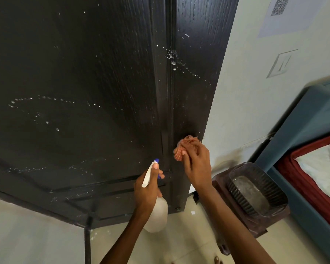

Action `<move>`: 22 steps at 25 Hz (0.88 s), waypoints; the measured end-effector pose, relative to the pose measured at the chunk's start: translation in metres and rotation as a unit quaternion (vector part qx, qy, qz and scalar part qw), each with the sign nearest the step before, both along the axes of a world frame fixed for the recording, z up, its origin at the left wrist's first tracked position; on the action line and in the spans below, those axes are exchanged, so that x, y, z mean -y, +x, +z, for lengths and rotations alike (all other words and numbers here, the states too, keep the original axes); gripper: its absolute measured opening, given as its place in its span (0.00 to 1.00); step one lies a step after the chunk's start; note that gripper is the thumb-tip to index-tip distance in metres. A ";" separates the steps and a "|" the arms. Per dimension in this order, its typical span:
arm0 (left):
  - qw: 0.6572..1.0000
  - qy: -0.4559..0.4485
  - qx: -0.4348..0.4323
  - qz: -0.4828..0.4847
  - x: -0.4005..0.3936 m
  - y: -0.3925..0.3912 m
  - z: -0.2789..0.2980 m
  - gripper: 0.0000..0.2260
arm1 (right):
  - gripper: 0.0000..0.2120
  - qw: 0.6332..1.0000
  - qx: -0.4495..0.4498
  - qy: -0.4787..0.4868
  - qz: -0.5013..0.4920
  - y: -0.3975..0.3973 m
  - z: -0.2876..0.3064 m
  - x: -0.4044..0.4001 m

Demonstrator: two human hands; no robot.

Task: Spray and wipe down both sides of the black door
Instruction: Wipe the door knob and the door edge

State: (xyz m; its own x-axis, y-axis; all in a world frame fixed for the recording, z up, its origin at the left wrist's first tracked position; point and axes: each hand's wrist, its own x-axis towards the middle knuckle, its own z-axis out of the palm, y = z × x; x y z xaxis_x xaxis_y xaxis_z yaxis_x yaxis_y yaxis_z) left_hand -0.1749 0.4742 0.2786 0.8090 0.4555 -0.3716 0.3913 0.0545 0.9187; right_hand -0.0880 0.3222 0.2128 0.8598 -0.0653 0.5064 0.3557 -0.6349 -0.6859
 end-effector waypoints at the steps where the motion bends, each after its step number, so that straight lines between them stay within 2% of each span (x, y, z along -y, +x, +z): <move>1: 1.000 0.003 0.012 -0.004 0.001 -0.001 0.000 0.24 | 0.17 0.991 0.050 -0.123 0.004 0.004 0.000 0.002; 2: 1.000 0.003 0.020 -0.007 0.003 -0.002 0.000 0.26 | 0.17 0.970 0.085 -0.229 0.014 0.007 0.001 0.005; 4: 1.000 0.005 0.017 -0.009 0.005 -0.002 0.002 0.26 | 0.22 0.928 0.118 -0.351 0.052 0.014 0.005 0.012; 6: 1.000 0.010 0.008 -0.020 0.007 -0.001 0.005 0.26 | 0.19 0.914 0.135 -0.376 0.077 0.021 0.008 0.021; 7: 1.000 0.013 0.006 -0.024 0.008 0.000 0.006 0.26 | 0.17 0.922 0.135 -0.356 0.076 0.023 0.007 0.023; 9: 1.000 0.017 0.000 -0.019 0.008 0.000 0.007 0.25 | 0.19 0.971 0.081 -0.223 0.042 0.022 0.000 0.017; 10: 1.000 0.016 -0.001 -0.015 0.007 0.000 0.007 0.26 | 0.20 0.993 0.035 -0.112 0.019 0.019 -0.003 0.007; 11: 1.000 0.016 -0.002 -0.012 0.006 0.000 0.006 0.28 | 0.21 1.000 -0.009 0.014 -0.002 0.016 -0.006 -0.003; 12: 1.000 0.016 -0.002 -0.011 0.005 -0.001 0.005 0.29 | 0.20 0.989 -0.048 0.141 -0.022 0.013 -0.008 -0.013; 14: 1.000 0.019 0.005 -0.015 0.000 -0.003 0.004 0.30 | 0.15 0.919 -0.111 0.372 -0.067 0.012 -0.008 -0.028; 15: 1.000 0.020 0.005 -0.016 -0.002 -0.003 0.004 0.30 | 0.14 0.881 -0.134 0.446 -0.088 0.013 -0.004 -0.033; 16: 1.000 0.020 0.002 -0.014 -0.005 -0.003 0.004 0.30 | 0.15 0.864 -0.140 0.473 -0.097 0.014 -0.001 -0.036; 17: 1.000 0.020 -0.005 -0.010 -0.007 -0.003 0.005 0.29 | 0.16 0.877 -0.127 0.454 -0.091 0.015 0.000 -0.036; 18: 1.000 0.017 -0.012 -0.006 -0.008 -0.002 0.005 0.27 | 0.18 0.911 -0.096 0.393 -0.080 0.014 -0.002 -0.035; 20: 1.000 0.025 -0.015 -0.010 -0.010 -0.001 0.007 0.25 | 0.19 0.983 0.024 0.178 -0.036 0.015 -0.011 -0.028; 21: 0.999 0.031 -0.014 -0.015 -0.010 0.000 0.008 0.24 | 0.19 0.995 0.089 0.047 -0.010 0.018 -0.014 -0.021; 22: 0.999 0.033 -0.011 -0.016 -0.009 0.001 0.009 0.22 | 0.19 0.987 0.140 -0.074 0.008 0.023 -0.016 -0.013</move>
